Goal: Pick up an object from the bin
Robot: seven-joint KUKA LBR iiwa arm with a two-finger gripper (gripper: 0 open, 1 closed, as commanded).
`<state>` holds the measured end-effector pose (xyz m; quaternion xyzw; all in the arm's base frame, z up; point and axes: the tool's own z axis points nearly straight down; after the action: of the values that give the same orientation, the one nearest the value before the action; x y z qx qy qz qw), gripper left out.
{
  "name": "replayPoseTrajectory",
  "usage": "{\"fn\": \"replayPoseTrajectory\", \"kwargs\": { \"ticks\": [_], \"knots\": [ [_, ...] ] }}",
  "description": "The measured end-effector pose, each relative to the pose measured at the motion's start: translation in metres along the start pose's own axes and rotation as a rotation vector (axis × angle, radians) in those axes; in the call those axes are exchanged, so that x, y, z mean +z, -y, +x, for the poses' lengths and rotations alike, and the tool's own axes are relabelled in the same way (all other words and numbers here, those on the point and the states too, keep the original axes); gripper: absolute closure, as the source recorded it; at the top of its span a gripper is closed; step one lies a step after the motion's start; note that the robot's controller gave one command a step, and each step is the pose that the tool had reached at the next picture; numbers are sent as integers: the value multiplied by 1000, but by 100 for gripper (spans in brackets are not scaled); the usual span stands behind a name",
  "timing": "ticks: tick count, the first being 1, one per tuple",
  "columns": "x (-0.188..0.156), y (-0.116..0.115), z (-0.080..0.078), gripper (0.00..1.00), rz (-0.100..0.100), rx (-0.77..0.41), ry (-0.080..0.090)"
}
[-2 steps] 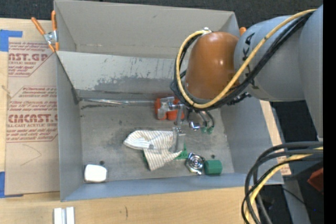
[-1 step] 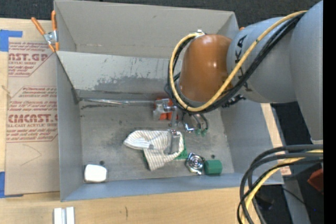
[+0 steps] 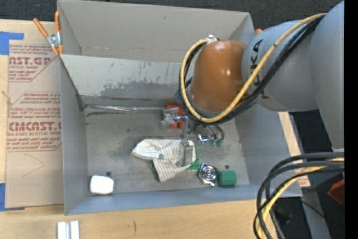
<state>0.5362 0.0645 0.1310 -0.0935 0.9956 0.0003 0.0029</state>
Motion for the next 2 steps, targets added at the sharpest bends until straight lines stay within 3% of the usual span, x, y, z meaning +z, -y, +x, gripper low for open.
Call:
{"fn": "replayPoseTrajectory", "kwargs": {
  "ticks": [1, 2],
  "knots": [
    [20, -3, 11, 0, -2, 1, -2],
    [43, -7, 10, 100, -1, -93, 4]
  ]
}}
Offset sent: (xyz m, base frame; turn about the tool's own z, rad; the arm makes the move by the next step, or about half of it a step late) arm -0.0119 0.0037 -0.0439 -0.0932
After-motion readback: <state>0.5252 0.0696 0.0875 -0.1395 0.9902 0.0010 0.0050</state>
